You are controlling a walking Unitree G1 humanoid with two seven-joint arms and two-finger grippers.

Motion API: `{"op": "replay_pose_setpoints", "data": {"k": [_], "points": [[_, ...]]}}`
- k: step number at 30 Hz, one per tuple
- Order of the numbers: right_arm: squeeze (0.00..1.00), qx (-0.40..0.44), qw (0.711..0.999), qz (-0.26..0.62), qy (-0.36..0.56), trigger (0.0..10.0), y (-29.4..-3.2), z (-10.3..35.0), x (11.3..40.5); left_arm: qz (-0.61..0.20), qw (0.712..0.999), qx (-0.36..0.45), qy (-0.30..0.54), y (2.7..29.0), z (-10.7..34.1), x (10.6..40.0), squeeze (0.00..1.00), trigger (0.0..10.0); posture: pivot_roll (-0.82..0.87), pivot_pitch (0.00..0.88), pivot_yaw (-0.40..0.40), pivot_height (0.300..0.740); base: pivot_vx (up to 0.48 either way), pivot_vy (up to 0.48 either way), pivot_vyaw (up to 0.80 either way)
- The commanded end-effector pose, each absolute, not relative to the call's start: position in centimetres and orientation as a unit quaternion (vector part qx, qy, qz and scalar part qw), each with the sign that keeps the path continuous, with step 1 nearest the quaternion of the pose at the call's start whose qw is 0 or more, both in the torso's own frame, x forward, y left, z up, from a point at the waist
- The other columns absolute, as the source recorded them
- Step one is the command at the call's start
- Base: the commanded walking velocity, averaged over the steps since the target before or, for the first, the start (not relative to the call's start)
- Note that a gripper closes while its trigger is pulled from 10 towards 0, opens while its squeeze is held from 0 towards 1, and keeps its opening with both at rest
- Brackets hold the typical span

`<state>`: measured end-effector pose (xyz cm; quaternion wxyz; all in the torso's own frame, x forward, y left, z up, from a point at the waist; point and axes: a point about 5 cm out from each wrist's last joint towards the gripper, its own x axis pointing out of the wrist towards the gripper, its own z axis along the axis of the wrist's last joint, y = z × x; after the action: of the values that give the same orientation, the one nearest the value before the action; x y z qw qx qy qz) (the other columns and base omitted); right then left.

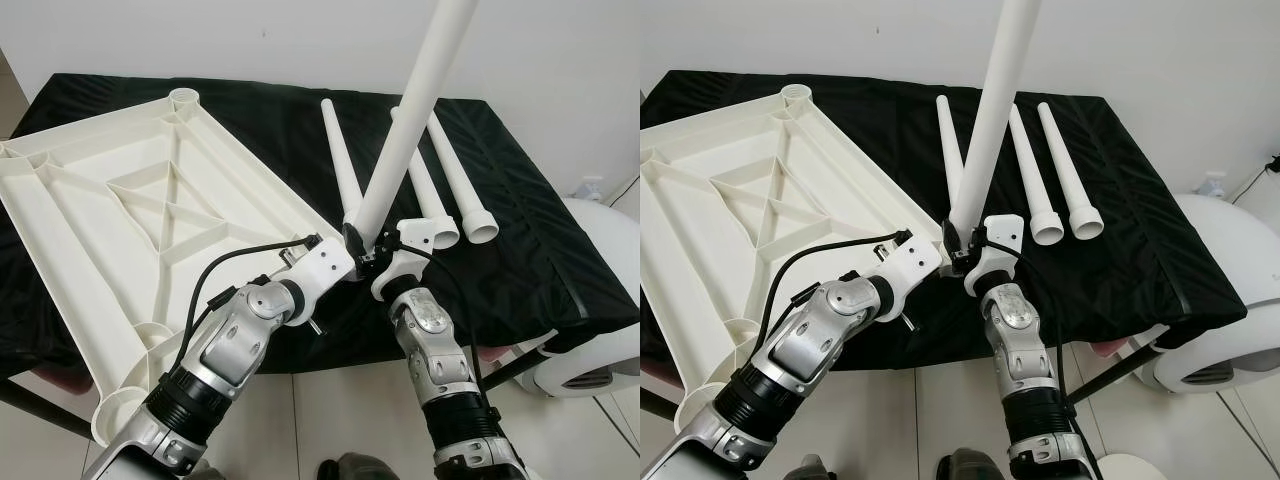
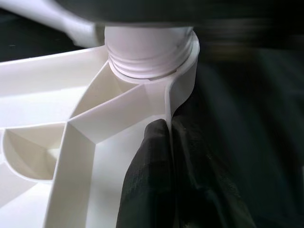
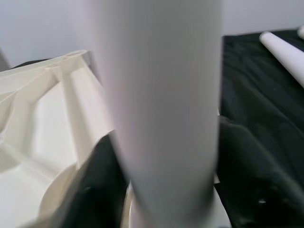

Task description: Building children table

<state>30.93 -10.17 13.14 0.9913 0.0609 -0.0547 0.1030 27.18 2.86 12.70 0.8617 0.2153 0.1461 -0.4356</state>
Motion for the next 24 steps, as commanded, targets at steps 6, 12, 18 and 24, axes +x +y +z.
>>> {"op": "replay_pose_setpoints", "data": {"k": [6, 12, 18, 24], "points": [[1.0, 0.069, 0.991, 0.09, -0.07, 10.0, -11.0, 13.9, 30.7, -0.484, 0.829, 0.206, 0.189, 1.8, 10.7, 25.4, 0.0, 10.0, 0.0, 0.044, -0.081, 0.74, 0.0, 0.0, 0.0], [0.0, 0.058, 0.991, 0.096, -0.073, 10.0, -11.7, 14.0, 30.2, -0.484, 0.829, 0.205, 0.19, 1.7, 10.7, 25.3, 0.0, 10.0, 0.0, 0.041, -0.082, 0.74, 0.0, 0.0, 0.0], [0.0, 0.059, 0.99, 0.104, -0.075, 10.0, -11.7, 14.0, 29.4, -0.484, 0.83, 0.204, 0.189, 1.6, 10.7, 25.3, 0.0, 10.0, -0.01, 0.036, -0.082, 0.74, 0.0, 0.0, 0.0], [0.0, 0.052, 0.988, 0.119, -0.084, 10.0, -12.3, 14.1, 28.1, -0.473, 0.838, 0.198, 0.186, 1.7, 10.9, 25.7, 0.44, 10.0, -0.01, 0.035, -0.082, 0.74, 0.0, 0.0, 0.0]]}}
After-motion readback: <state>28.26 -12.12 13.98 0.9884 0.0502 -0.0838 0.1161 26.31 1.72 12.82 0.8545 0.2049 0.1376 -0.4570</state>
